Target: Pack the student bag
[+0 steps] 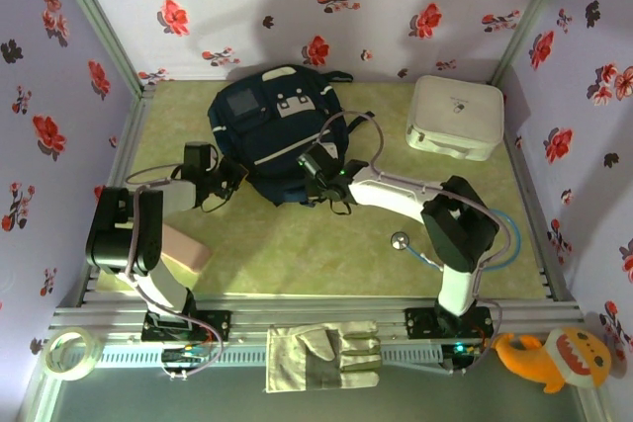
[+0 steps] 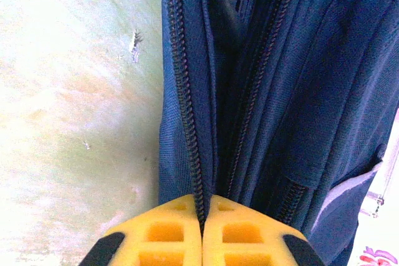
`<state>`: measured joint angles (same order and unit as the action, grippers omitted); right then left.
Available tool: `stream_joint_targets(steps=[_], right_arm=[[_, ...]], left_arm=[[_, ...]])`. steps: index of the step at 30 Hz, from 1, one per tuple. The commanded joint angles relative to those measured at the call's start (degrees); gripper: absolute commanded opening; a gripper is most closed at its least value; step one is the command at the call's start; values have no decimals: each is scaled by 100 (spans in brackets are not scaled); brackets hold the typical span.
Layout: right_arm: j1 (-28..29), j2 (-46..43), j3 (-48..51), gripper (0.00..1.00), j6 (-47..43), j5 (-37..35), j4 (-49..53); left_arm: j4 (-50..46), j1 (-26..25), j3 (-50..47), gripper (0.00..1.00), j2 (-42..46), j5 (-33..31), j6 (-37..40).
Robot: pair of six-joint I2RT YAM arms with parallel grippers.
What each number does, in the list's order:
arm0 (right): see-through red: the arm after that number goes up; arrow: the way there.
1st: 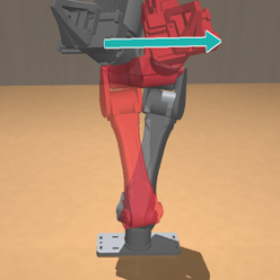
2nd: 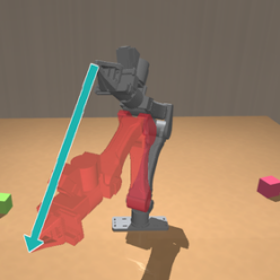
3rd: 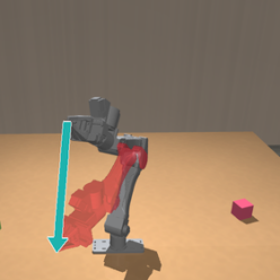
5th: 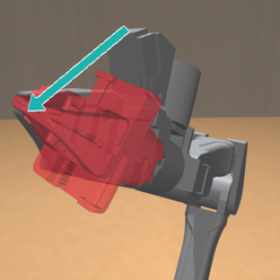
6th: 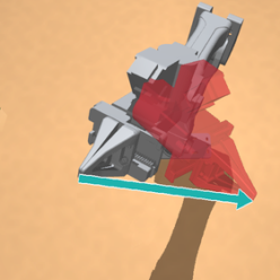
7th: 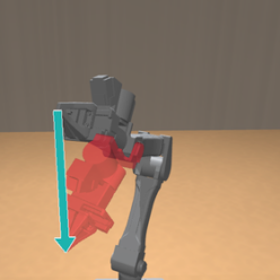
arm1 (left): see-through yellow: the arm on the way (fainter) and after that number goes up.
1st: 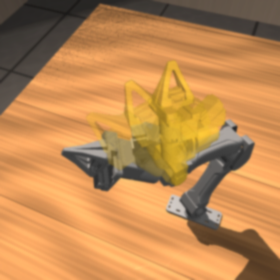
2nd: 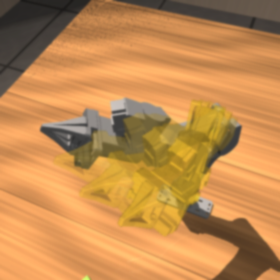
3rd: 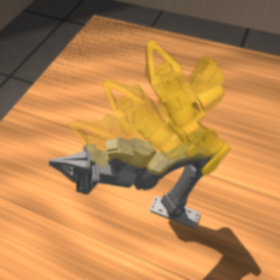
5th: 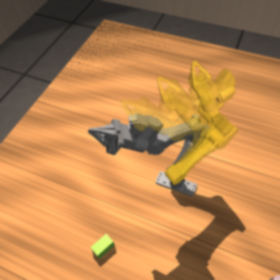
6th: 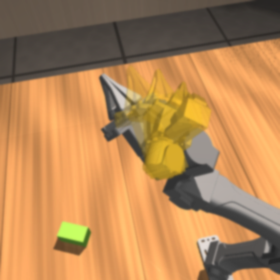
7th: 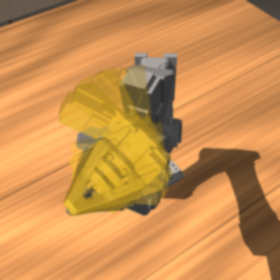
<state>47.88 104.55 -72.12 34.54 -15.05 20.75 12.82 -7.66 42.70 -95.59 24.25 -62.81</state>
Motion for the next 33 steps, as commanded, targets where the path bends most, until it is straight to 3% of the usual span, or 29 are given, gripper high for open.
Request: stream_joint_targets(steps=[1, 6, 13, 17, 21, 26, 33], right_arm=[[-111, -160, 118, 0, 67, -308, 219], [-108, -12, 110, 6, -113, 626, -359], [-141, 196, -42, 15, -89, 837, -326], [-143, 276, -109, 16, -11, 705, -156], [-152, 229, -79, 6, 79, 278, 12], [-357, -126, 261, 2, 259, -340, 35], [-751, -264, 529, 1, 305, -256, 75]], left_arm=[[-31, 33, 109, 1, 237, -53, 169], [-181, 28, 151, 1, 288, -54, 250], [-142, 28, 178, 1, 303, 30, 200], [-122, 21, 169, 1, 300, 50, 180], [-129, 28, 173, 1, 295, 51, 202], [-239, 37, 213, 0, 295, -7, 314], [-254, 21, 221, 0, 234, -39, 352]])
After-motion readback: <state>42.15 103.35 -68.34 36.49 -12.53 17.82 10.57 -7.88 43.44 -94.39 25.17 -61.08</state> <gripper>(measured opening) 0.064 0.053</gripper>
